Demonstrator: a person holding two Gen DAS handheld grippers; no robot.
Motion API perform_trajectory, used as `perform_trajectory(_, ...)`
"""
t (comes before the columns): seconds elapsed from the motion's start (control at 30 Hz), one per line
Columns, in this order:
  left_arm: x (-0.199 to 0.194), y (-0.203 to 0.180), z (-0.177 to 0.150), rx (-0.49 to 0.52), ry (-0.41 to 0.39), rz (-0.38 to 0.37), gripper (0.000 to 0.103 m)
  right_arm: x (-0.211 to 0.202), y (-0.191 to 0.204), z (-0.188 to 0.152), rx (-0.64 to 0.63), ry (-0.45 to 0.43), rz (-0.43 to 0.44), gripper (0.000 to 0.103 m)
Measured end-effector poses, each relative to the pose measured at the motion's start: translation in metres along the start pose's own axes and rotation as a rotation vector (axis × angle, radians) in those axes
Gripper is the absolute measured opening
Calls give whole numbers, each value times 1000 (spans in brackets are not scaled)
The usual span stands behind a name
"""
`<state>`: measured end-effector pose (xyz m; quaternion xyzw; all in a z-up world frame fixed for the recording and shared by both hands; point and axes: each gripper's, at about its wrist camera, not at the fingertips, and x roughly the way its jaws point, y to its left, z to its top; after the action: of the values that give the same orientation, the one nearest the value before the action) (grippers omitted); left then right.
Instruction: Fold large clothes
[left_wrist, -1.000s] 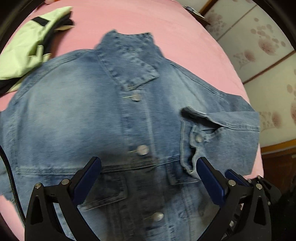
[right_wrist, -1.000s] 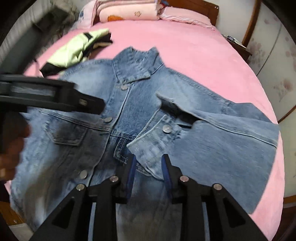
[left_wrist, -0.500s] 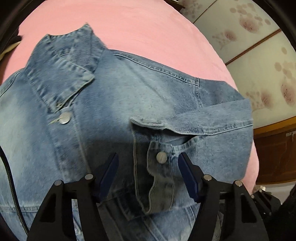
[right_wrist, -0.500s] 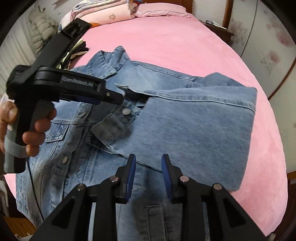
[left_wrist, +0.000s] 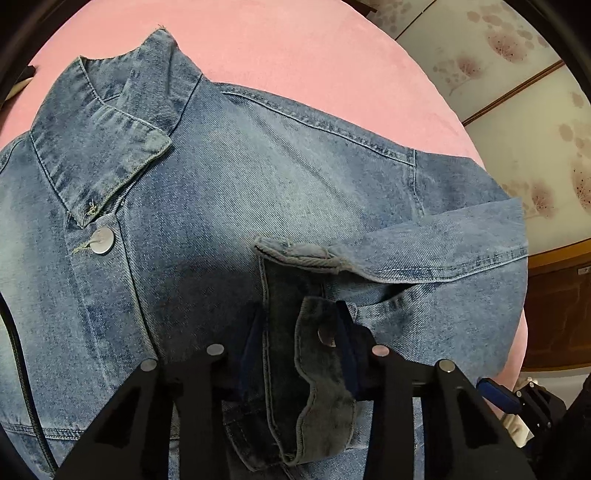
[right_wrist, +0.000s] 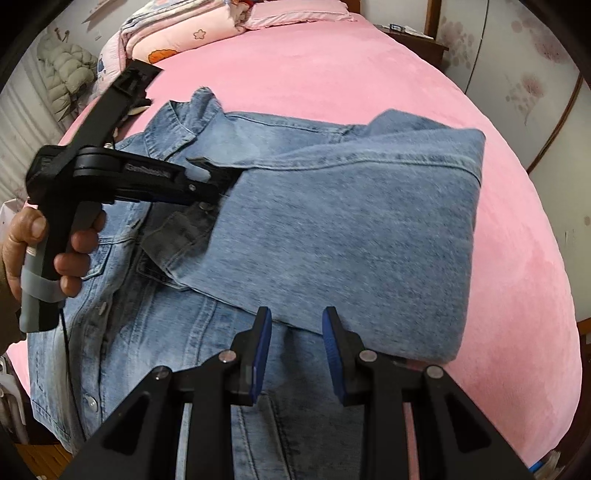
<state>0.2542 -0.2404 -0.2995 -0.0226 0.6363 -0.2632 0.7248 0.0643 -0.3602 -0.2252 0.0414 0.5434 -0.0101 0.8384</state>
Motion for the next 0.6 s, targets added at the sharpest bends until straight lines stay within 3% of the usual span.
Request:
perform_trajectory(0.2, -11, -6, -3, 34, -39, 44, 36, -1, -6, -3, 10, 1, 8, 29)
perform_trajectory(0.33, -21, -20, -8, 93, -68, 24, 36, 1, -7, -2, 24, 6, 18, 29)
perform_trajectory(0.47, -9, -25, -4, 122, -29, 29, 36, 1, -9, -2, 32, 8, 23, 29)
perform_trajectory(0.6, 5, -18, -2, 117, -7, 30, 25, 2, -10, -3, 33, 9, 22, 29)
